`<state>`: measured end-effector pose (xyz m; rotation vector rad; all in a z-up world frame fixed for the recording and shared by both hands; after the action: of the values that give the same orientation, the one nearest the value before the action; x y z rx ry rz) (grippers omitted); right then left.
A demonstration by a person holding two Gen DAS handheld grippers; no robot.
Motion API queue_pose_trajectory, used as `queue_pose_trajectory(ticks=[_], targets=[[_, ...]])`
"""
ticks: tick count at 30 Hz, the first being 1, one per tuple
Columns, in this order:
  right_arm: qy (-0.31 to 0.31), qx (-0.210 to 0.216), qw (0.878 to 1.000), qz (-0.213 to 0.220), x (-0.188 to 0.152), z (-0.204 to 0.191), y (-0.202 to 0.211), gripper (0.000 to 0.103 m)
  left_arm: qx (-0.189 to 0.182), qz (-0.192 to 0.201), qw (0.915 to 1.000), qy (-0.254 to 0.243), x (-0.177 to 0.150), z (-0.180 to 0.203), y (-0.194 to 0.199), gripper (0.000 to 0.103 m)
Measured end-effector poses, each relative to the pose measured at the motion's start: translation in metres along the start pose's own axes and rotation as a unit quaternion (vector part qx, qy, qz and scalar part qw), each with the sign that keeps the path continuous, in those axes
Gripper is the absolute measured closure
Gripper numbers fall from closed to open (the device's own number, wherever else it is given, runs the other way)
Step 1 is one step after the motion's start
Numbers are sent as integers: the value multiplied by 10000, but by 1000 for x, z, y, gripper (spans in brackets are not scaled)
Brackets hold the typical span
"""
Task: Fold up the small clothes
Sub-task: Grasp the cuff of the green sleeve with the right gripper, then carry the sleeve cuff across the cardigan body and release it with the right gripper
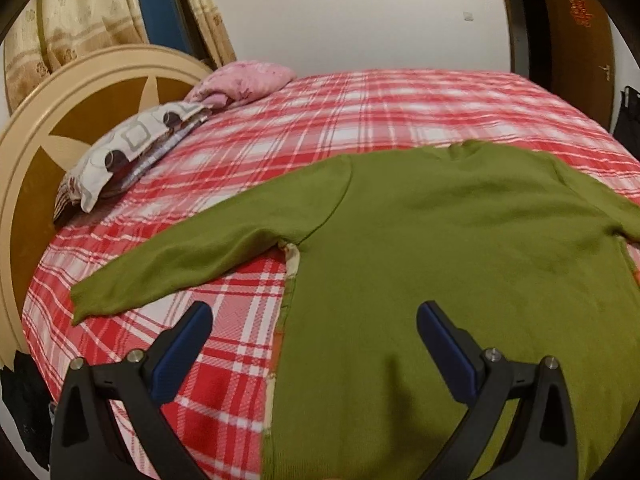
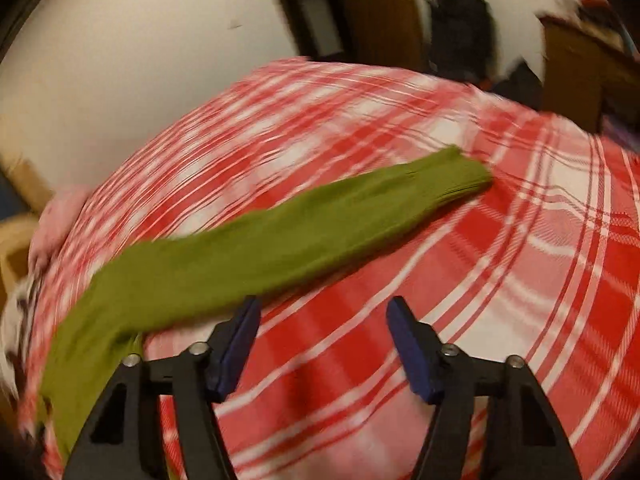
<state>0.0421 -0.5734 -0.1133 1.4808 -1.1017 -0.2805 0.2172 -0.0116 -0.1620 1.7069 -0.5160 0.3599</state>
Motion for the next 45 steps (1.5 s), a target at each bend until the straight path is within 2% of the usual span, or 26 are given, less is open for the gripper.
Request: queue_pose_trajectory(ticks=[1,7,12,15,20,23,28,32,36,40,45], targets=[[-178,-26,9998,7,9,9,-3,49,3,-45,10000,24,1,0,-4,0],[-781,-104,9969,-24,43,47,-20,61,17,-238,9997,109,2,1,-25,0],[-935,-164,9954,87,61,56,-33,67,19,-365,9993,99,-2,3,-40,0],[-1036,-181,9944,114,71,63,-41,68,-14,-308,9994,123,-4,2,-41,0],[-1180,-110,9929,38,86,70,-50,92,-114,-278,9995,134,-4,0,-41,0],[-952,-171,9953,89,89,61,-45,95,-270,-331,9989,176,-5,-2,-43,0],[-236,-240,9985,426,91,21,-23,96,-586,-507,9966,292,-6,-6,-51,0],[274,-47,9977,615,89,-21,-4,96,-834,-547,9944,349,-7,-7,-55,0],[819,141,9940,708,79,-71,9,96,-875,-495,9944,330,-9,-6,-53,0],[1504,426,9849,747,57,-135,21,96,-944,-435,9940,327,-11,-6,-52,0],[2401,827,9646,710,15,-216,31,96,-1039,-362,9934,324,-12,-8,-50,0]])
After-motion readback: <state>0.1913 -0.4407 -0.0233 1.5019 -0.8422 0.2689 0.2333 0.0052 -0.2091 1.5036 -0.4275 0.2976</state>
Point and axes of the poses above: each gripper's, at about its wrist camera, not at the fingertips, and y roughly against the way its jaws point, z to its right, x to its top, the point moved 2 cm from there along -y, roughly the way its jaws point, and after that the axes turned 15 degrees about -z, right-handed, at the moved point
